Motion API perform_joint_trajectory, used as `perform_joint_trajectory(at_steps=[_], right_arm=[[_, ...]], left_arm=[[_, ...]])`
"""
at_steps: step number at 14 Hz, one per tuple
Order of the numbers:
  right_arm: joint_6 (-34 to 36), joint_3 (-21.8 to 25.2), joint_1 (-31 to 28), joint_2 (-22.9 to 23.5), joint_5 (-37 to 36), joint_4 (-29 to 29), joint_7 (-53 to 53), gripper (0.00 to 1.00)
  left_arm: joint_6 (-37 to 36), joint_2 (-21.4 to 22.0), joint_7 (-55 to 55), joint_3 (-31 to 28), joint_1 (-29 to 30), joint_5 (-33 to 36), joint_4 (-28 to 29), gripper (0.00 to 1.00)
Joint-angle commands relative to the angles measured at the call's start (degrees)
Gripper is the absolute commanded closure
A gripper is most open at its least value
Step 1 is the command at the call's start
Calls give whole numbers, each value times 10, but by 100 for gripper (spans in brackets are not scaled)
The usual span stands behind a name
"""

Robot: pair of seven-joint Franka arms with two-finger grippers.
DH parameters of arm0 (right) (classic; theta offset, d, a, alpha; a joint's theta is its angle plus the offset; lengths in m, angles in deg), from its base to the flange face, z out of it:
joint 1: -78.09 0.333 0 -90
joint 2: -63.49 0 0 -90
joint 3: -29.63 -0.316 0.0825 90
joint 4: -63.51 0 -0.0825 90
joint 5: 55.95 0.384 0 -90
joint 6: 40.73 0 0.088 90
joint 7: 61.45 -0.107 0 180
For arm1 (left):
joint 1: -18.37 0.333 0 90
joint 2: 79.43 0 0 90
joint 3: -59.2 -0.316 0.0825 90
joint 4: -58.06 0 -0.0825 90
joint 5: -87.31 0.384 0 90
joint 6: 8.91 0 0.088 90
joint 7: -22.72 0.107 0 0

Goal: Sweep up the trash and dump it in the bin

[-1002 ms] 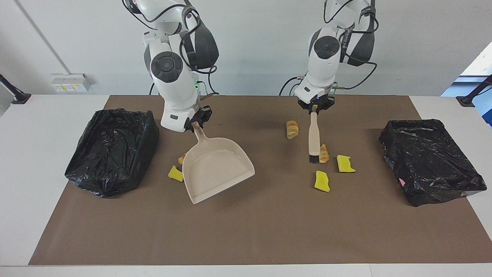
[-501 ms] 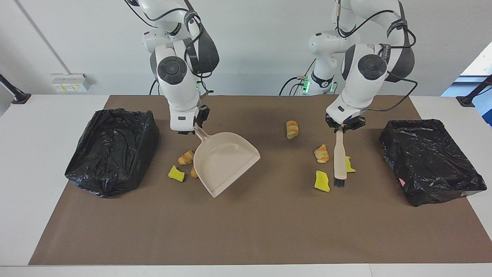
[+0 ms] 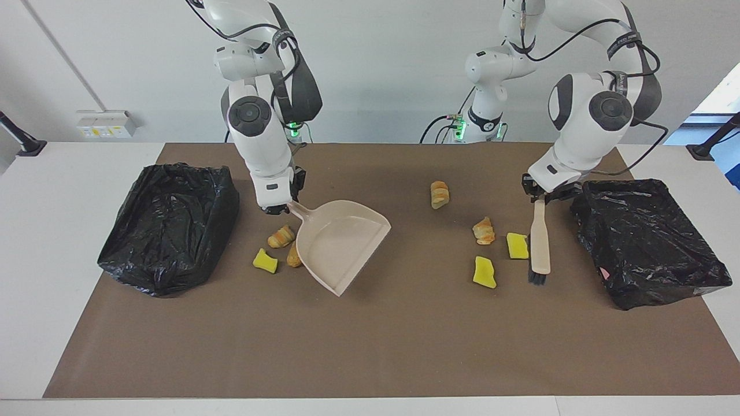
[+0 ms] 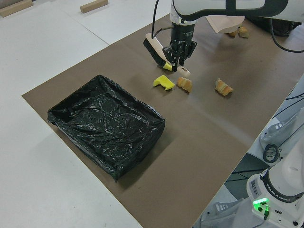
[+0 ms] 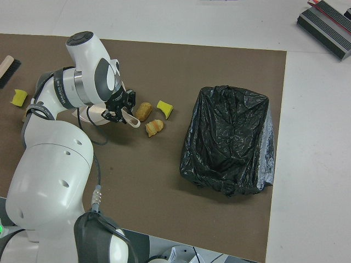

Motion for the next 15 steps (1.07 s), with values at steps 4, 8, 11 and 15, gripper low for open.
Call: perform_joint_trajectory(at_steps=[4, 8, 11, 15], right_arm=[[-50, -2, 34, -5, -68, 44, 37, 100], [-34, -2, 41, -3, -85, 44, 37, 100], [-36, -3, 48, 3, -85, 45, 31, 100], [-45, -3, 57, 16, -86, 43, 29, 100]], left_arm=[[6, 18, -6, 5, 28, 9, 50, 100], [13, 7, -99, 6, 39, 8, 62, 100], [70, 15, -149, 6, 36, 9, 105, 100], [84, 33, -198, 9, 29, -3, 162, 100]])
